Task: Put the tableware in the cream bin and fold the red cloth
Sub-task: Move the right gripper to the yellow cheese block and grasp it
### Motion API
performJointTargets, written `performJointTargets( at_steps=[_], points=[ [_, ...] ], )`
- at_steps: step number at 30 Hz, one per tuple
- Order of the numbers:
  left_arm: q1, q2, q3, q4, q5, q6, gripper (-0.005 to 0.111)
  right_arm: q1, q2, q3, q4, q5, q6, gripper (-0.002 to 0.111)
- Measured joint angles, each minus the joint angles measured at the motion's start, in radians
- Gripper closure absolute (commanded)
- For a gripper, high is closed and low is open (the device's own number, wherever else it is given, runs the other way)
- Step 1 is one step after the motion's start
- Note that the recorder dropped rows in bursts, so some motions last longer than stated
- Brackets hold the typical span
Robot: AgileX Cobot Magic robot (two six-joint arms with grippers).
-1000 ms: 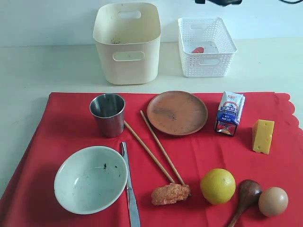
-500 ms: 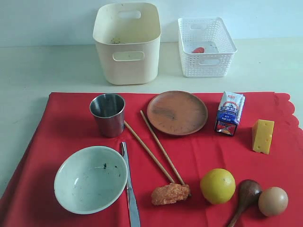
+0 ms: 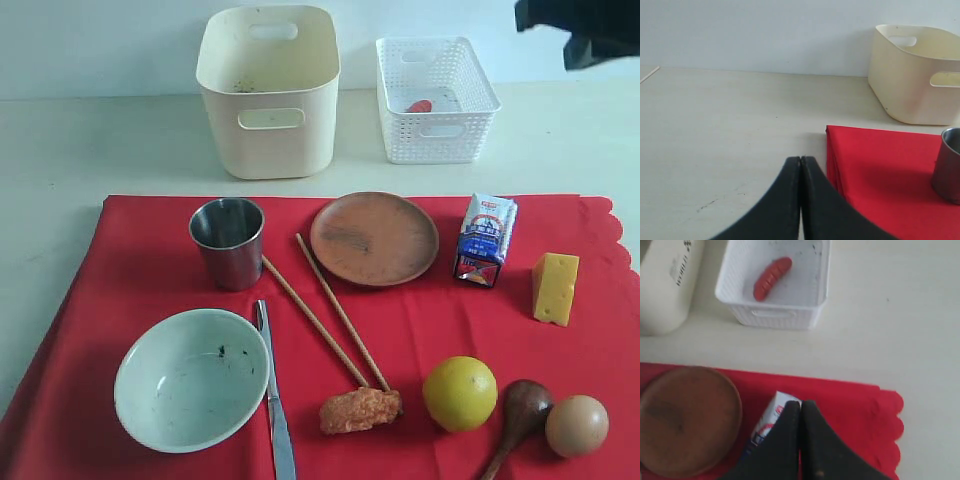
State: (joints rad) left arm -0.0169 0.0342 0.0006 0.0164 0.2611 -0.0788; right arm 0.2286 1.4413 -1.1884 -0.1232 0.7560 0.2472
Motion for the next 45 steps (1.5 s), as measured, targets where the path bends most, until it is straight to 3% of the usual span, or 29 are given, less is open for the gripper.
performJointTargets(
  at_steps=[5,13,19,22,24,26,34,45],
  points=[
    [0.000,0.000,0.000,0.000,0.000,0.000,0.106,-0.001,-0.032,0.172,-0.110,-0.048,0.143,0.108],
    [0.000,0.000,0.000,0.000,0.000,0.000,0.106,-0.002,0.002,0.369,-0.135,-0.140,0.246,0.104],
    [0.000,0.000,0.000,0.000,0.000,0.000,0.106,-0.002,0.087,0.400,-0.137,-0.161,0.261,0.077],
    [0.000,0.000,0.000,0.000,0.000,0.000,0.106,-0.002,0.142,0.400,-0.135,-0.183,0.261,0.050],
    [0.000,0.000,0.000,0.000,0.000,0.000,0.106,-0.002,0.165,0.400,-0.135,-0.191,0.261,0.041],
    [0.000,0.000,0.000,0.000,0.000,0.000,0.106,-0.002,0.190,0.400,-0.135,-0.228,0.261,0.039],
    [0.000,0.000,0.000,0.000,0.000,0.000,0.106,-0.002,0.359,0.400,-0.157,-0.305,0.317,0.042],
    [0.000,0.000,0.000,0.000,0.000,0.000,0.106,-0.002,0.370,0.400,-0.156,-0.333,0.331,0.088]
  ],
)
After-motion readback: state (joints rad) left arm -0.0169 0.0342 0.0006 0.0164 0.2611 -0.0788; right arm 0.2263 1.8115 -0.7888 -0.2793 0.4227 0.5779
